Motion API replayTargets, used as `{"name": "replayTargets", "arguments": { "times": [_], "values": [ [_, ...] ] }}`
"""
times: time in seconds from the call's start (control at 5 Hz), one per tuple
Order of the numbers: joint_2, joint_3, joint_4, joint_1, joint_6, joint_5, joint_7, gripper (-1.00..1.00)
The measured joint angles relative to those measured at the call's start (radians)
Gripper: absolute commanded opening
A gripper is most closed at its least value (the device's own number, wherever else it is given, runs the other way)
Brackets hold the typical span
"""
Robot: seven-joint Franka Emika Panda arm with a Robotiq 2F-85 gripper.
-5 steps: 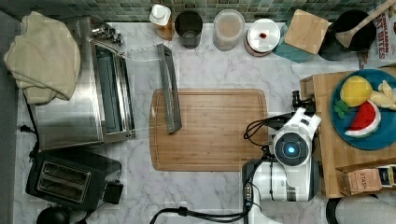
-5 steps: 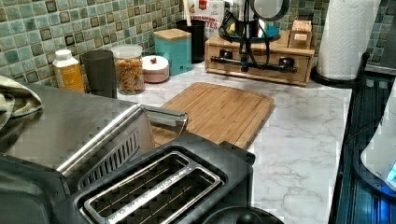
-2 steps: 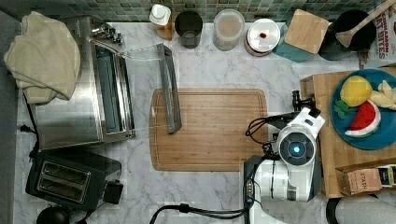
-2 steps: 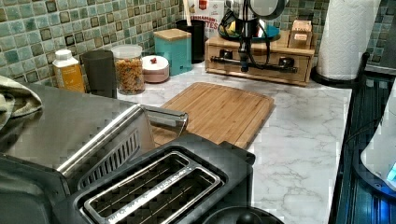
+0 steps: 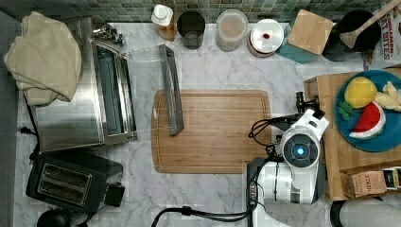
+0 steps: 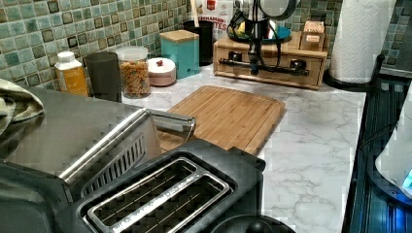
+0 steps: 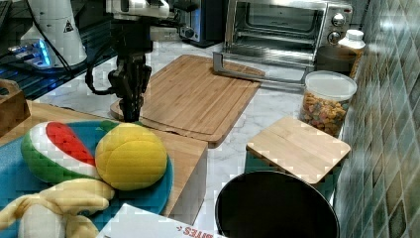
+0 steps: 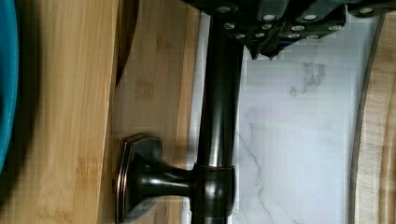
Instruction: Close the drawer.
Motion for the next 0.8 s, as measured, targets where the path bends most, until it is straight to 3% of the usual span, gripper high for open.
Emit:
{"name": "replayTargets", "arguments": {
  "times": [0.8],
  "values": [
    [0.000, -0.008, 0.000, 0.008, -0.001, 0.002, 0.000, -1.00]
  ]
}}
